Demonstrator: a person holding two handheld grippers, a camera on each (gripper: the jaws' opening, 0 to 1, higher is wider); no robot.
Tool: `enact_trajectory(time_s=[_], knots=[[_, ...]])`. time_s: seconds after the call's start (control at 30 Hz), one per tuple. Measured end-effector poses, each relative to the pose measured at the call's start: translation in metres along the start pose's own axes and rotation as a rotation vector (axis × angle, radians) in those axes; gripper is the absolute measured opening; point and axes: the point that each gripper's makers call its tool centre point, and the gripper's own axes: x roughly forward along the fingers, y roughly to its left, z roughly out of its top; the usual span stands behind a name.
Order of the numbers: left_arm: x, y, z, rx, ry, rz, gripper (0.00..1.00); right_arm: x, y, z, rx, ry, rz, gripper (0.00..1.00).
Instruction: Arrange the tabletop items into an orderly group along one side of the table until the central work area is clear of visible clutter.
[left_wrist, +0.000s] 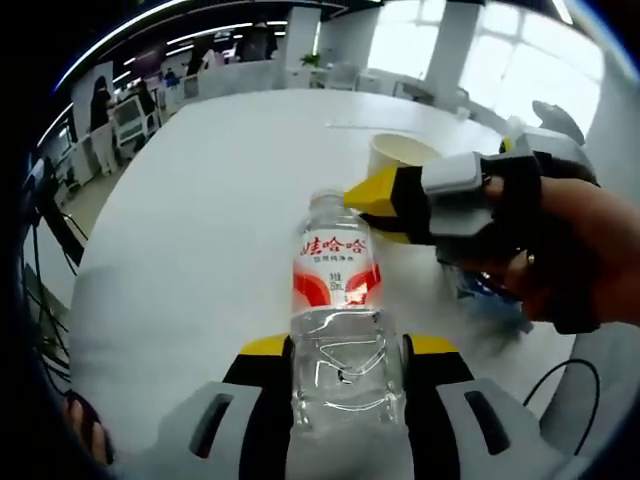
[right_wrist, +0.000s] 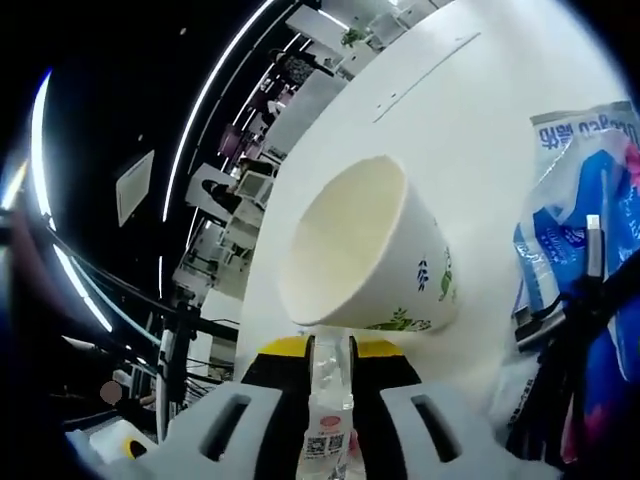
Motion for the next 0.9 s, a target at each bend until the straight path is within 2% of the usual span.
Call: enact_trajectory(time_s=[0.07, 0.2, 0.6, 0.9], knots=[[0.001, 0.001, 0.000, 0.001, -0.002, -0.002, 0.39, 0.004, 0.003, -0.001, 0.019, 0.002, 0.009, 0.21], [0.002, 0.002, 0.000, 0.006, -0.016, -0.005, 0.39, 0.011, 0.008, -0.006, 0.020, 0.004, 0.015, 0.24], [0.002, 0.002, 0.000, 0.006, -0.045, -0.012, 0.40, 0.031, 0.007, -0.003, 0.044, 0.003, -0.002, 0.23], [0.001, 0.001, 0.001, 0.007, -0.063, -0.012, 0.39, 0.032, 0.007, -0.003, 0.074, -0.007, 0.002, 0.22]])
